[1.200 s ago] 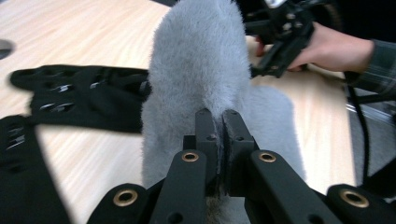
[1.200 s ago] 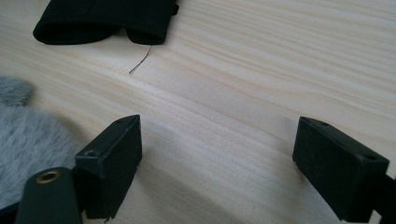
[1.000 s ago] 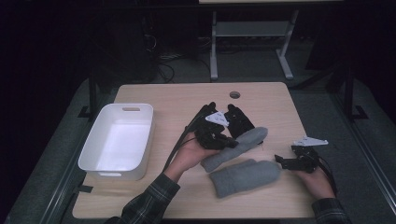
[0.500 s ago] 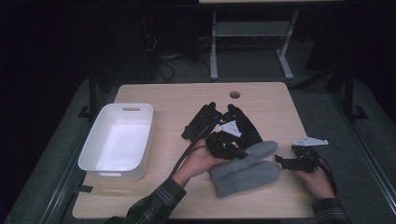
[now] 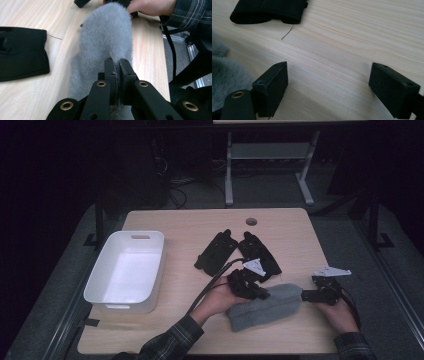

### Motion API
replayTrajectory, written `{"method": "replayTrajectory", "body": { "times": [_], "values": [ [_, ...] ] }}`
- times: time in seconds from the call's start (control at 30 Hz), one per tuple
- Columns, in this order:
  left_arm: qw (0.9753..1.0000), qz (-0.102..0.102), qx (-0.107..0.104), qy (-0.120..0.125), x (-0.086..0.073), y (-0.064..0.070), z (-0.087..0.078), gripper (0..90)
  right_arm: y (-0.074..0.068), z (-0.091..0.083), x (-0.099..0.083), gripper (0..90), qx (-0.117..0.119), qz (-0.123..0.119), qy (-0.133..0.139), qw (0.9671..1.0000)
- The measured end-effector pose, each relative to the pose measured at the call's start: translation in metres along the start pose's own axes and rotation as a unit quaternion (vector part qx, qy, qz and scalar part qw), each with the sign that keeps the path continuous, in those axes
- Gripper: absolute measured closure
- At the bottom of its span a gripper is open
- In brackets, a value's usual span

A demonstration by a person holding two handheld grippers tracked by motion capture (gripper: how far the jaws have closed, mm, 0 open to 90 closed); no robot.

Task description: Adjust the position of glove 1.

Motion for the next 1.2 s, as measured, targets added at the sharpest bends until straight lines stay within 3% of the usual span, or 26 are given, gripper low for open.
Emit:
{"method": "replayTrajectory", "body": {
  "times": [0.13, 0.23, 0.37, 0.4, 0.53, 0.67, 0.83, 1.2],
  "values": [
    [1.0, -0.001, -0.002, -0.002, -0.002, 0.001, 0.004, 84.0, 0.0, 0.0, 0.0, 15.4, 0.0, 0.0, 0.0, 1.0],
    [0.9999, -0.002, -0.01, 0.001, -0.002, 0.003, 0.006, 78.1, 0.0, 0.0, 0.0, 15.4, 0.001, 0.0, 0.0, 1.0],
    [0.9999, 0.001, -0.011, 0.011, 0.002, 0.005, 0.002, 61.2, 0.0, 0.0, 0.0, 15.4, 0.001, 0.0, 0.0, 1.0],
    [0.9998, 0.001, -0.013, 0.015, 0.003, 0.006, 0.0, 61.2, 0.0, 0.0, 0.0, 15.4, 0.001, 0.0, 0.0, 1.0],
    [0.9997, -0.001, 0.011, 0.021, 0.003, -0.001, -0.009, 50.9, 0.0, 0.0, 0.0, 15.4, 0.001, 0.0, 0.0, 1.0],
    [0.9996, -0.018, 0.02, 0.009, -0.005, -0.014, -0.009, 29.2, 0.0, 0.0, 0.0, 15.4, 0.001, 0.0, 0.0, 1.0],
    [0.9996, -0.017, 0.022, 0.001, -0.007, -0.02, -0.002, 17.0, 0.0, 0.0, 0.0, 15.4, 0.001, 0.0, 0.0, 1.0],
    [0.9978, -0.014, 0.031, -0.056, -0.021, -0.027, 0.02, 13.1, 0.0, 0.0, 0.0, 15.4, 0.0, 0.0, 0.0, 1.0]
  ]
}}
Point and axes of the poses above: each handheld gripper's, and its own axes: z roughly forward along the jaws, x roughly out of its top, y roughly to its right, the point moved 8 cm from there along z, roughly forward along the jaws, and after that the axes turned 15 degrees about -x, right-handed, at the moved point
